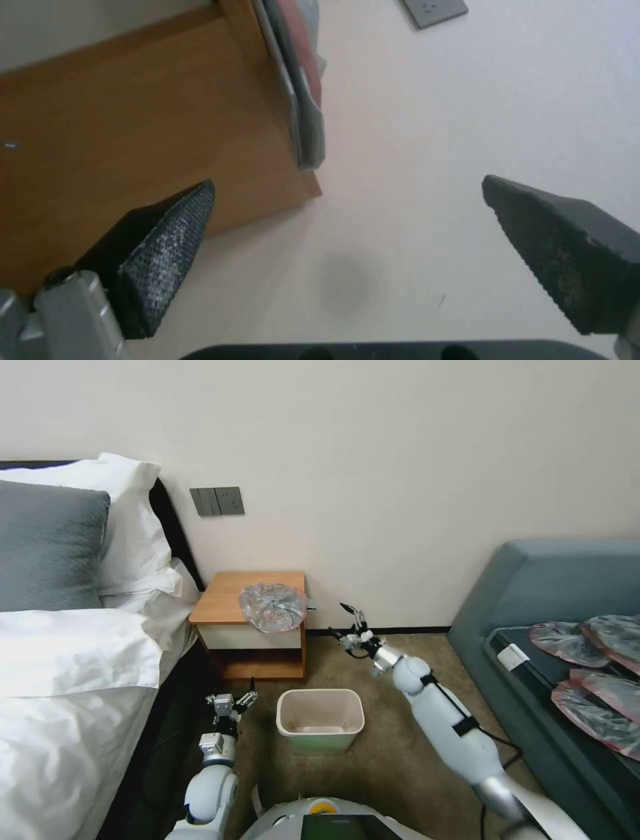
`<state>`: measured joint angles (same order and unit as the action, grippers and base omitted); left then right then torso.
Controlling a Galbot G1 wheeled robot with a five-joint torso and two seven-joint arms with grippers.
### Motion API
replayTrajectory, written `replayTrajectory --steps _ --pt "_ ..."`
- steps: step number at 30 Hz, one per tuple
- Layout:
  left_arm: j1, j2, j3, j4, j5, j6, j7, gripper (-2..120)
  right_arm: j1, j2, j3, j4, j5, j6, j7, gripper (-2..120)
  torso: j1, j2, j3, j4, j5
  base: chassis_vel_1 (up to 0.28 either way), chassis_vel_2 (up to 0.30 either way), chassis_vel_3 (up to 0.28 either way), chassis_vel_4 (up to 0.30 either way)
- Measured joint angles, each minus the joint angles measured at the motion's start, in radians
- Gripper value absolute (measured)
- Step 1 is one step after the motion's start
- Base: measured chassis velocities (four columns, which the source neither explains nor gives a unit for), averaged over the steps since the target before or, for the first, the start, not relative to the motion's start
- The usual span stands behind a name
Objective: Pick up the garbage bag from the table and place it over the trash can.
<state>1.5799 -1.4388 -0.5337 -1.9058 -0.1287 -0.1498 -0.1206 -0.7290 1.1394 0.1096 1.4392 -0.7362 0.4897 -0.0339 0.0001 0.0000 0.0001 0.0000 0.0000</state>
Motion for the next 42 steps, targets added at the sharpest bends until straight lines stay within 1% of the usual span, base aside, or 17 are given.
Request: replayTrajectory --steps 6,11,16,21,24,25,26,28,29,30,32,34,35,38,39,41,42 --pt "-0.009 -0.011 0.0 0.017 0.002 -0.006 0.003 97 0.103 0.027 -0.051 -0.087 -0.001 0.009 0.005 100 0.0 0.0 0.0 0.0 -0.0003 0.0 0.0 0.0 0.0" --pt "-0.002 -0.019 0.0 0.019 0.01 -0.014 0.003 97 0.138 0.056 -0.083 -0.139 -0.005 0.019 0.006 100 0.0 0.0 0.0 -0.0004 0.0 0.0 0.0 0.0 0.0" --pt "0.01 -0.031 0.0 0.019 0.017 -0.023 0.004 97 0.171 0.081 -0.111 -0.169 -0.023 0.021 0.009 100 0.0 0.0 0.0 0.0002 0.0 0.0 0.0 0.0 0.0" --pt "0.016 -0.038 -0.002 0.019 0.019 -0.028 0.005 97 0.185 0.085 -0.128 -0.178 -0.025 0.02 0.013 99 0.0 0.0 0.0 -0.0001 -0.0001 0.0 0.0 0.0 0.0" --pt "0.019 -0.044 -0.002 0.019 0.021 -0.032 0.005 96 0.191 0.088 -0.133 -0.191 -0.027 0.021 0.015 89 0.0 0.0 0.0 0.0 -0.0001 0.0 0.0 0.0 0.0" --pt "0.021 -0.045 -0.003 0.019 0.022 -0.033 0.004 96 0.191 0.089 -0.136 -0.194 -0.026 0.021 0.015 83 0.0 0.0 0.0 -0.0002 0.0 0.0 0.0 0.0 0.0" --pt "0.021 -0.045 -0.003 0.019 0.022 -0.033 0.004 96 0.191 0.089 -0.136 -0.194 -0.026 0.021 0.015 83 0.0 0.0 0.0 -0.0002 0.0 0.0 0.0 0.0 0.0" --pt "0.021 -0.045 -0.003 0.018 0.022 -0.033 0.004 97 0.194 0.091 -0.138 -0.197 -0.026 0.022 0.015 75 0.0 0.0 0.0 -0.0002 0.0 0.0 0.0 0.0 0.0" --pt "0.021 -0.046 -0.004 0.017 0.023 -0.033 0.004 97 0.197 0.094 -0.141 -0.2 -0.026 0.022 0.015 68 0.0 0.0 0.0 -0.0002 0.0 0.0 0.0 0.0 0.0" --pt "0.021 -0.046 -0.004 0.017 0.023 -0.033 0.004 97 0.197 0.094 -0.141 -0.2 -0.026 0.022 0.015 68 0.0 0.0 0.0 -0.0002 0.0 0.0 0.0 0.0 0.0" --pt "0.022 -0.046 -0.005 0.017 0.023 -0.033 0.004 96 0.202 0.097 -0.144 -0.204 -0.026 0.022 0.014 61 0.0 0.0 0.0 0.0 0.0 0.0 0.0 0.0 0.0" --pt "0.023 -0.047 -0.005 0.016 0.025 -0.034 0.004 96 0.21 0.098 -0.15 -0.212 -0.027 0.023 0.013 49 0.0 0.0 0.0 0.0 0.0 0.0 0.0 0.0 0.0" --pt "0.023 -0.047 -0.005 0.016 0.025 -0.034 0.004 96 0.21 0.098 -0.15 -0.212 -0.027 0.023 0.013 49 0.0 0.0 0.0 0.0 0.0 0.0 0.0 0.0 0.0" --pt "0.024 -0.049 -0.004 0.016 0.026 -0.035 0.003 96 0.21 0.095 -0.155 -0.213 -0.027 0.023 0.011 36 0.0 0.0 0.0 -0.0001 0.0 0.0 0.0 0.0 0.0" --pt "0.024 -0.049 -0.004 0.016 0.026 -0.035 0.003 96 0.21 0.095 -0.155 -0.213 -0.027 0.023 0.011 36 0.0 0.0 0.0 -0.0001 0.0 0.0 0.0 0.0 0.0" --pt "0.024 -0.049 -0.004 0.016 0.027 -0.037 0.003 96 0.209 0.095 -0.156 -0.213 -0.027 0.023 0.008 24 0.0 0.0 0.0 0.0 0.0 0.0 0.0 0.0 0.0" --pt "0.024 -0.049 -0.004 0.016 0.027 -0.037 0.003 96 0.209 0.095 -0.156 -0.213 -0.027 0.023 0.008 24 0.0 0.0 0.0 0.0 0.0 0.0 0.0 0.0 0.0"
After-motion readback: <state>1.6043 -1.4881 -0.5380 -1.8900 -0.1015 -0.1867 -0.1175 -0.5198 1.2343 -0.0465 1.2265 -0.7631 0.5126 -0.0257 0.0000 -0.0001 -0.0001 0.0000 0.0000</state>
